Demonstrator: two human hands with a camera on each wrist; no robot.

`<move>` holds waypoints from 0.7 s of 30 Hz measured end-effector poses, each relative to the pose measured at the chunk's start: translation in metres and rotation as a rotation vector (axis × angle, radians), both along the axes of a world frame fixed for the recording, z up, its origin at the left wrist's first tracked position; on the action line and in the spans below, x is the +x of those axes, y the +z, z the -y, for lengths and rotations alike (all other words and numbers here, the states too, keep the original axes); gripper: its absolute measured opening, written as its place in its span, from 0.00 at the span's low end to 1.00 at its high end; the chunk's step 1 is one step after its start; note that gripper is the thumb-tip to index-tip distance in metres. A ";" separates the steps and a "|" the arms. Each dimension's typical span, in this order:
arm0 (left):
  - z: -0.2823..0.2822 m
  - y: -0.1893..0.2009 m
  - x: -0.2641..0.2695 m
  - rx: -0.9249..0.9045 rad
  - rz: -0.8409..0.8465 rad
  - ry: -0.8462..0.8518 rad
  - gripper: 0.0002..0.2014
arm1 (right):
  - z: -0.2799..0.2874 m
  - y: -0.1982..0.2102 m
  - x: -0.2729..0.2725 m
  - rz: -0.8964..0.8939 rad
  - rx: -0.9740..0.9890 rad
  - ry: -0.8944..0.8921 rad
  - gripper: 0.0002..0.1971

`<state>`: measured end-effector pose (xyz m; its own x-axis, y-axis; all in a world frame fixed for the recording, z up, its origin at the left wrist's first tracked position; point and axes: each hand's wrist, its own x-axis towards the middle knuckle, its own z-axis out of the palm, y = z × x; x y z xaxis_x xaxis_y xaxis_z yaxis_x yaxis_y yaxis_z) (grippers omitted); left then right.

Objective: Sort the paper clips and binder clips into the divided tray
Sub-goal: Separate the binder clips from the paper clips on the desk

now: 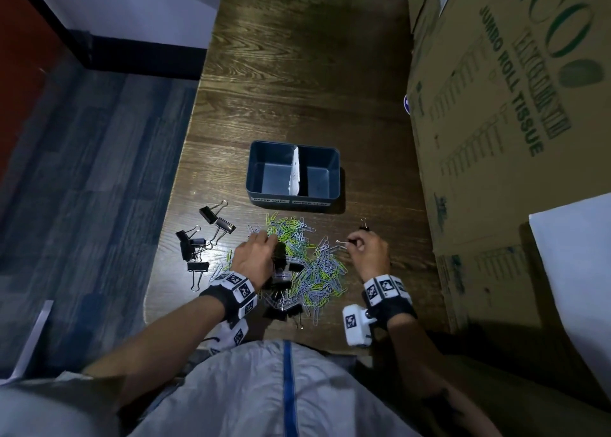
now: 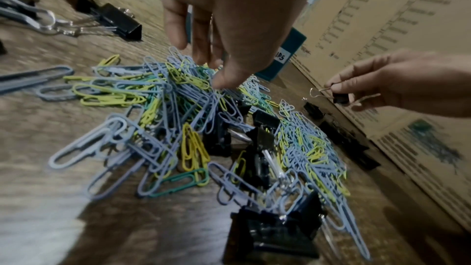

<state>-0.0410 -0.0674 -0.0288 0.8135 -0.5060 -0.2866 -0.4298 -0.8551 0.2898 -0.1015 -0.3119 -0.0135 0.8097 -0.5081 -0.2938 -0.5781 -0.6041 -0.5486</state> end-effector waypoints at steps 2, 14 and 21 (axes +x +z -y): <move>0.004 0.001 -0.002 -0.008 -0.001 -0.114 0.20 | 0.016 0.000 0.000 -0.022 -0.033 -0.070 0.06; 0.032 -0.009 -0.016 0.201 -0.067 -0.320 0.22 | 0.034 -0.020 -0.019 -0.053 -0.191 -0.124 0.07; 0.045 0.000 -0.006 0.346 -0.123 -0.471 0.22 | -0.025 -0.034 -0.049 -0.177 -0.134 0.178 0.20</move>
